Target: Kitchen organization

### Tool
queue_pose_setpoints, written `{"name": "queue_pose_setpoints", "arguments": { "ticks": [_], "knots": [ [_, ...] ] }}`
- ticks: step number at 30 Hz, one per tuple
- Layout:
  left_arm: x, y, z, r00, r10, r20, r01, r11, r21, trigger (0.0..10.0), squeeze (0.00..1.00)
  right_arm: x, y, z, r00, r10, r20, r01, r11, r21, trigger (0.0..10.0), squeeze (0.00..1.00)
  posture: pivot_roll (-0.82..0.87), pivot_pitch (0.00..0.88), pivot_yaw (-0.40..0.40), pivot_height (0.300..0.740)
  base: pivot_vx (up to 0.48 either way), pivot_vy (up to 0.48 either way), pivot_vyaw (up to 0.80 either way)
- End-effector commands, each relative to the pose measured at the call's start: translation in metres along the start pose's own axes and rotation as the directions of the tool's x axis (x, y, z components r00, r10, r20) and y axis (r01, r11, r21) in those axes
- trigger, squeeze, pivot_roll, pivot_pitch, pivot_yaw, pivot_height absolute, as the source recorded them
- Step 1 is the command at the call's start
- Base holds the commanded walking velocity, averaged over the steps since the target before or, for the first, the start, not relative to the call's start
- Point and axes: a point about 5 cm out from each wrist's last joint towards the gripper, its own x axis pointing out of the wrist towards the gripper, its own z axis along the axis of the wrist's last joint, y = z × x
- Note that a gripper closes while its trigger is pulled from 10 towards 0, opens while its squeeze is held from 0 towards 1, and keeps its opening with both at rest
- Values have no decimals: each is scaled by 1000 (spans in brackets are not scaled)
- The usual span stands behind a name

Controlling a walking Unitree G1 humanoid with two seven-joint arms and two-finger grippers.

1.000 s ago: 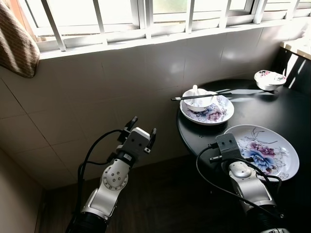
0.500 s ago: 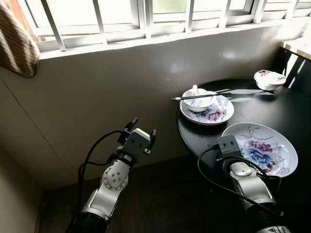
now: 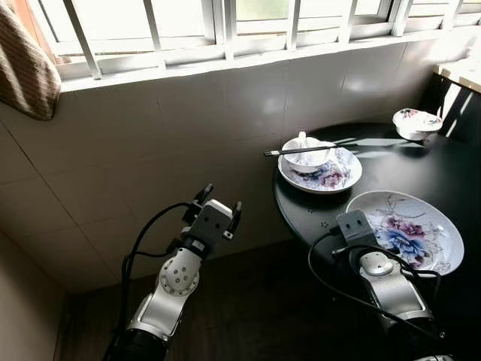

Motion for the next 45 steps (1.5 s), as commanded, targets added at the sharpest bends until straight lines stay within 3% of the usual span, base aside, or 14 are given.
{"name": "queue_pose_setpoints", "arguments": {
  "ticks": [1,19,23,31,36,40,43,45],
  "knots": [
    [1,1,-2,1000,2,-16,-2,1000,0,10000,0,-2,7,-7,999,33,-26,-32,999,34,0,0,18,0,23,740,0,0,0],
    [1,0,-5,1000,-2,-28,3,1000,7,10000,0,-6,0,3,994,-54,96,65,991,-115,0,0,16,0,23,740,0,0,0],
    [1,0,-6,1000,-3,-28,3,1000,5,10000,0,-9,-11,15,973,-122,194,158,970,-182,0,0,15,0,23,740,0,0,0],
    [1,-1,-6,1000,-4,-30,4,1000,4,10000,0,-13,-19,29,933,-189,306,258,944,-205,0,0,11,0,22,740,0,0,0],
    [1,-1,-7,999,-3,-32,3,1000,5,10000,0,-21,-16,47,874,-181,452,297,934,-199,0,0,11,0,22,740,0,0,0],
    [1,-1,-7,1000,0,-31,0,1000,4,10000,0,-31,1,64,810,-56,584,220,952,-214,0,0,13,0,25,740,0,0,302],
    [1,0,-7,1000,9,-25,-9,1000,-2,10000,0,-43,11,78,728,17,686,206,948,-242,0,0,13,0,24,740,0,0,800],
    [1,1,-7,1000,11,-24,-12,1000,-6,10000,0,-44,11,80,715,23,699,209,946,-246,0,0,13,0,24,740,0,0,800]
  ]
}}
